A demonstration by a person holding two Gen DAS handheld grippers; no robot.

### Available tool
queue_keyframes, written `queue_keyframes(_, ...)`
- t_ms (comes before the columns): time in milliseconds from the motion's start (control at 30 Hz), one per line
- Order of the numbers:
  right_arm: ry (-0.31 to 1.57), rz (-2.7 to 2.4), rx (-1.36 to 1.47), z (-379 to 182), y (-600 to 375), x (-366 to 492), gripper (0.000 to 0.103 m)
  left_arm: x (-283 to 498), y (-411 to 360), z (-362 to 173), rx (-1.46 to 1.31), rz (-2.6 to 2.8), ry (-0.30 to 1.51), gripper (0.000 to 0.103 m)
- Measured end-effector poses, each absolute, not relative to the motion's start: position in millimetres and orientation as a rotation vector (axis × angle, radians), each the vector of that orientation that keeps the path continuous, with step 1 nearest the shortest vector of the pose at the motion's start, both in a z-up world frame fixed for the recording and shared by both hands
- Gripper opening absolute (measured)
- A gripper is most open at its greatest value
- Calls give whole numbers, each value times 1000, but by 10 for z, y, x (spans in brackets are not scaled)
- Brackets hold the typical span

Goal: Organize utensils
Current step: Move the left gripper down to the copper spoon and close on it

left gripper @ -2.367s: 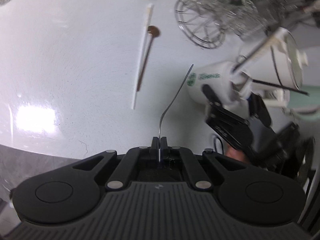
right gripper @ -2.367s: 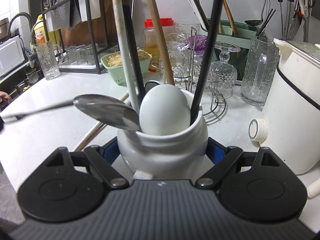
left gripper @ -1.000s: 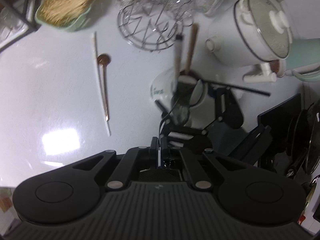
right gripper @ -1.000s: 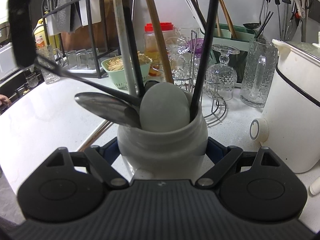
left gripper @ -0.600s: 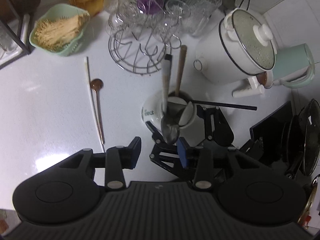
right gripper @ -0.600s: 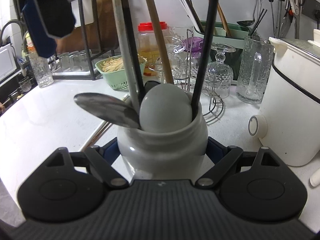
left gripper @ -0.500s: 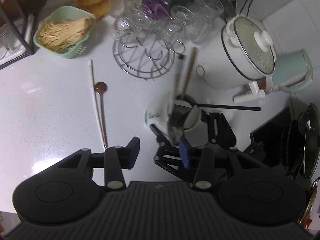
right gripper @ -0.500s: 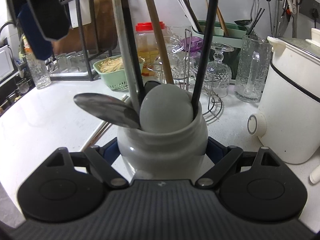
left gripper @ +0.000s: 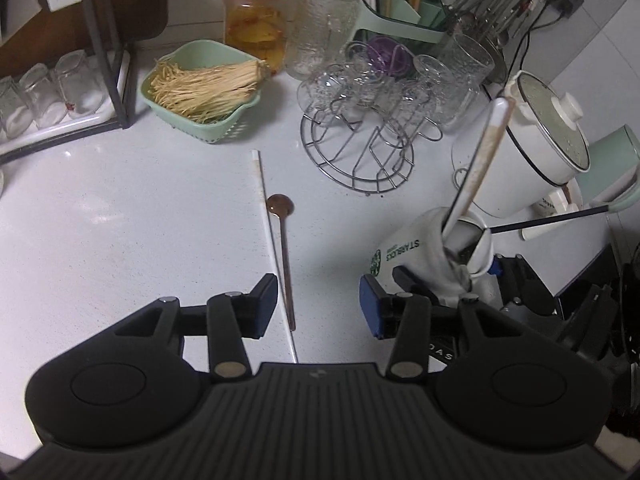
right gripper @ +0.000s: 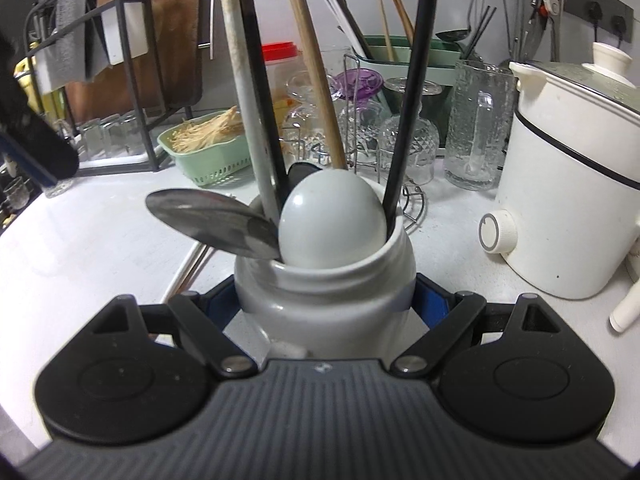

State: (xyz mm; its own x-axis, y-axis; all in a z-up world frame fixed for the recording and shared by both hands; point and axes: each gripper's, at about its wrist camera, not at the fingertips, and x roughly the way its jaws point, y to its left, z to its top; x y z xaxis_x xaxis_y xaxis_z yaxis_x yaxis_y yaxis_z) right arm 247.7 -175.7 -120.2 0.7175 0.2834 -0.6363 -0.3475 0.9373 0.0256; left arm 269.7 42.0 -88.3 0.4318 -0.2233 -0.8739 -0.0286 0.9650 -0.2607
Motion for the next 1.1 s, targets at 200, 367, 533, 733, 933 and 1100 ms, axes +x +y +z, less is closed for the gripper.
queue_keyframes(200,692,308,-87,-1203,-1700,2473,91,2628,512,-1022,-245,-95,1083,51)
queue_keyframes(367,707,281,-79,-1191,-1663,2465,91,2623,463,-1131,-223,-83,1071,51)
queue_keyframes(533,704,270,-77,-1197,-1649,2457,91,2690,427,-1241,-241,-90,1066,51)
queue_keyframes(733,708,265,-75,-1195,-1647,2462,91,2739,375,-1327,-215,-80,1006,51)
queue_keyframes(933,716,267,-80,-1187,-1643,2479,91,2863,400,-1497,-255,-100,1003,51)
queue_keyframes(1100,728,269,-84,-1180,-1640,2495,91,2995,427,-1640,-294,-147,1033,51)
